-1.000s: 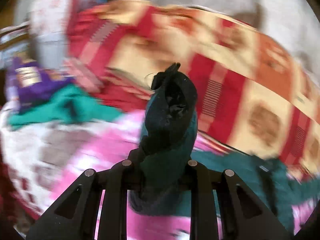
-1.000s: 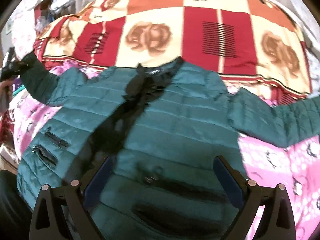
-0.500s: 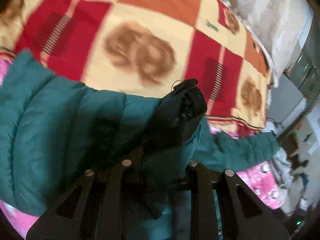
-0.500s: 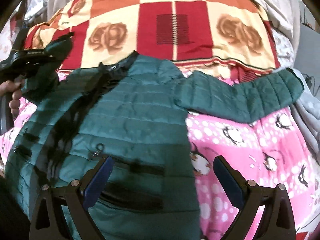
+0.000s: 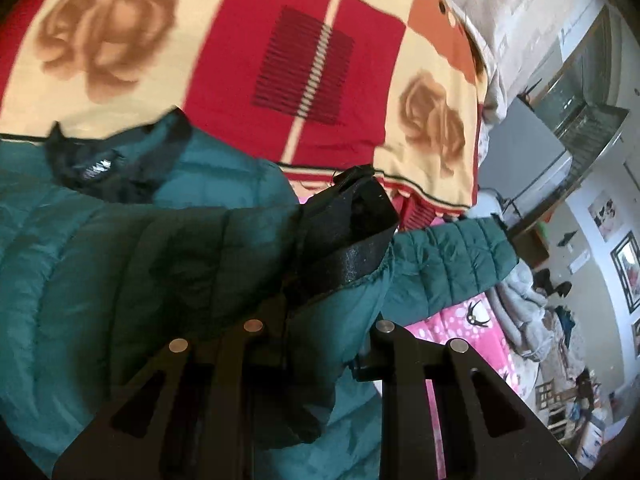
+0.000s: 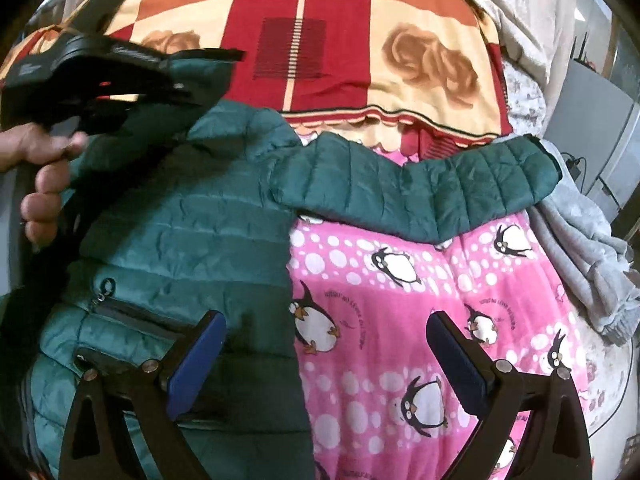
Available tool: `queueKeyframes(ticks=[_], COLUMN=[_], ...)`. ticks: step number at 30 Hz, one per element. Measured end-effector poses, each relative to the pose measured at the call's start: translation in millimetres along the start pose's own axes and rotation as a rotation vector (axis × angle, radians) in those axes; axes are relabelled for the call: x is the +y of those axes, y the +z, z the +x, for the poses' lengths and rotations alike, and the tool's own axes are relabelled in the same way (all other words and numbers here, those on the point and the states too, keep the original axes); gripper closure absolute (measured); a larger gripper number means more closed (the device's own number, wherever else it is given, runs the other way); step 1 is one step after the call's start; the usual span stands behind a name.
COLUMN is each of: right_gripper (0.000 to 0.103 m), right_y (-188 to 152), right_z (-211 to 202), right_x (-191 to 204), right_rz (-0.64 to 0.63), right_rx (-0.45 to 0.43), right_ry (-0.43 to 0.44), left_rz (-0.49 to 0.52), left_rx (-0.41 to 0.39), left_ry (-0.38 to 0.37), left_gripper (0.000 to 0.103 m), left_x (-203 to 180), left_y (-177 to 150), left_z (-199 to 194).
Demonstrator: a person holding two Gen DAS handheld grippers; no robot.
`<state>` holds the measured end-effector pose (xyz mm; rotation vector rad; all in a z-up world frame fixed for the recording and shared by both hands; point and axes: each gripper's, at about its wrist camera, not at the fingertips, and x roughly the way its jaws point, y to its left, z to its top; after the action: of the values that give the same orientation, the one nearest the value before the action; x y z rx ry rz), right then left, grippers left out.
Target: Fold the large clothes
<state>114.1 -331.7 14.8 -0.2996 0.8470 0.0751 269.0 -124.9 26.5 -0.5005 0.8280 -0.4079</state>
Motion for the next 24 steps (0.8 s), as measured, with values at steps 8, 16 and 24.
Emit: queueKeyframes(ticks=[8,16,24], right_gripper=[0.003,0.003,0.003], right_y=[-6,-4,10], right_z=[5,4,-11], right_x=[-25,-35,-13], right_rz=[0.061,0.089,0.097], right_rx=[0.015,0.010,-0.055], right_ry=[0.016,0.002,0.006], left_rz=[-0.006,0.030,0.031], left_rx=[0.105,0.114,-0.038], left_ry=[0.070,0.002,0.087], left_gripper=[0.083,0.037,0.036], left_x=[13,-5,47], left_y=[-22,-32,-24], left_z=[46,31,-64])
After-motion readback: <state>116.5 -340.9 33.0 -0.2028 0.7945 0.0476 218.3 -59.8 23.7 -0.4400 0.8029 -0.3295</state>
